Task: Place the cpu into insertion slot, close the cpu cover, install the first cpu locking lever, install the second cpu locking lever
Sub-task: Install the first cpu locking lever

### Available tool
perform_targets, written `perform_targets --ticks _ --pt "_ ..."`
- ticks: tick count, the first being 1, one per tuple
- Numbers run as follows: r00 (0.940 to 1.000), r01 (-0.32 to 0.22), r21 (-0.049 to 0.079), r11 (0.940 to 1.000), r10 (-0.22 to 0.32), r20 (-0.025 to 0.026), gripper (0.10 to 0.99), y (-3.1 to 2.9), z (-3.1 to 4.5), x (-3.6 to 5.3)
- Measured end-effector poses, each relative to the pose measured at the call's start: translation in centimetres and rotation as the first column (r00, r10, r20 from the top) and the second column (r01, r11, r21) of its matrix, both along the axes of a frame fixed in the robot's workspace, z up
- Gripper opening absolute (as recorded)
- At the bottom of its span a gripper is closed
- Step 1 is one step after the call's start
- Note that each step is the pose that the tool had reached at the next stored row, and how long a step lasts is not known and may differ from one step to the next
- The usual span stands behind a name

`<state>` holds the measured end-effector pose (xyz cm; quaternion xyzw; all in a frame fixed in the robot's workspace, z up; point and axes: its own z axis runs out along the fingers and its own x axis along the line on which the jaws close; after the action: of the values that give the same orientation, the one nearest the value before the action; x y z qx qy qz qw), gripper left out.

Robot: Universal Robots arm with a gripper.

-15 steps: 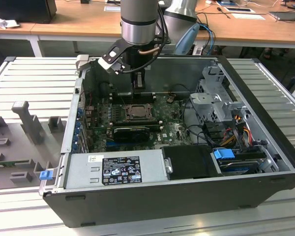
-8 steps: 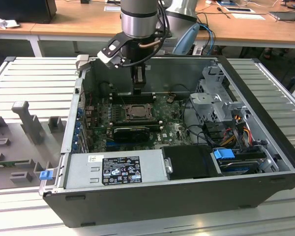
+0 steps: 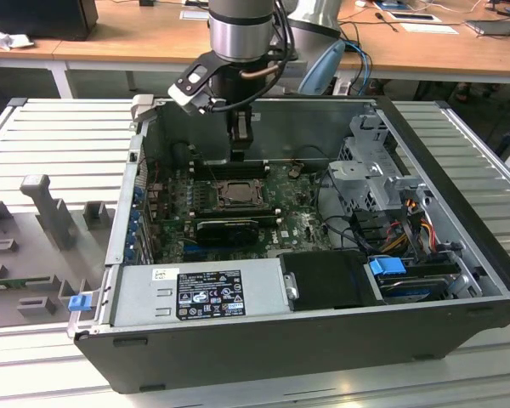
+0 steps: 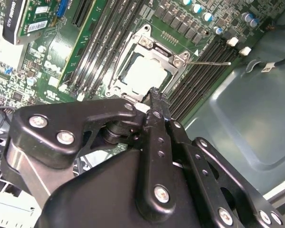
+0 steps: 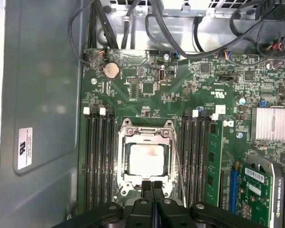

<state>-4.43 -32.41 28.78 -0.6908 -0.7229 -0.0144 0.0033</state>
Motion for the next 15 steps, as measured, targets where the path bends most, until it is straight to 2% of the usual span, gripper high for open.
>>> perform_targets --ticks 5,8,15 --pt "0.9988 -0.048 0.0 0.9988 0.048 0.0 0.106 0.0 0.0 0.0" --pt "0.9955 -0.095 0.0 0.9955 0.095 0.0 0.106 0.0 0.0 0.0" --pt "0.9782 -0.208 0.0 0.9782 0.208 0.0001 0.106 0.0 0.0 0.0"
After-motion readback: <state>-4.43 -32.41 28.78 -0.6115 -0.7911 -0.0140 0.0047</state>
